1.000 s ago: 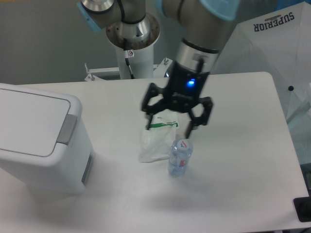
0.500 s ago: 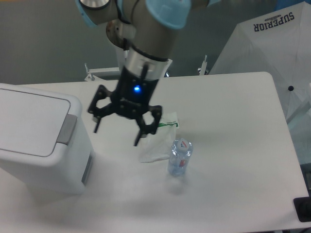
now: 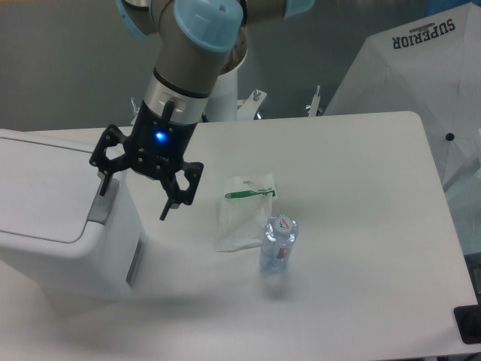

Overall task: Open the trash can
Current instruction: 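Lower the gripper onto the trash can lid's raised edge, then push the lid edge with the gripper to flip the lid open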

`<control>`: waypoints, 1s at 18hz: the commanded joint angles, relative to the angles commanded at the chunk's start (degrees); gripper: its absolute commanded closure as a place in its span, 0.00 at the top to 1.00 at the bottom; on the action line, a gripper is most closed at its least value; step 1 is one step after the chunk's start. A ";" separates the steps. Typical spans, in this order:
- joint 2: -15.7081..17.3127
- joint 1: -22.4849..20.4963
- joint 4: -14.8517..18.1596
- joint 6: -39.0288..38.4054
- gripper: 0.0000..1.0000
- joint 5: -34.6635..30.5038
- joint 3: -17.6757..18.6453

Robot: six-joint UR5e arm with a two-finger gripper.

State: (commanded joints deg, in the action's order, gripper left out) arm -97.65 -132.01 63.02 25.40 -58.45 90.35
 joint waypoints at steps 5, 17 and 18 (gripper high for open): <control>-0.79 0.35 -1.75 -0.17 1.00 0.00 0.18; -2.55 0.35 -4.66 -0.35 1.00 -0.09 0.27; -2.55 0.35 -4.66 -0.35 1.00 -0.09 0.35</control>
State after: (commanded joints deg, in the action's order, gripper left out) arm -100.20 -131.66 58.36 25.05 -58.54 90.70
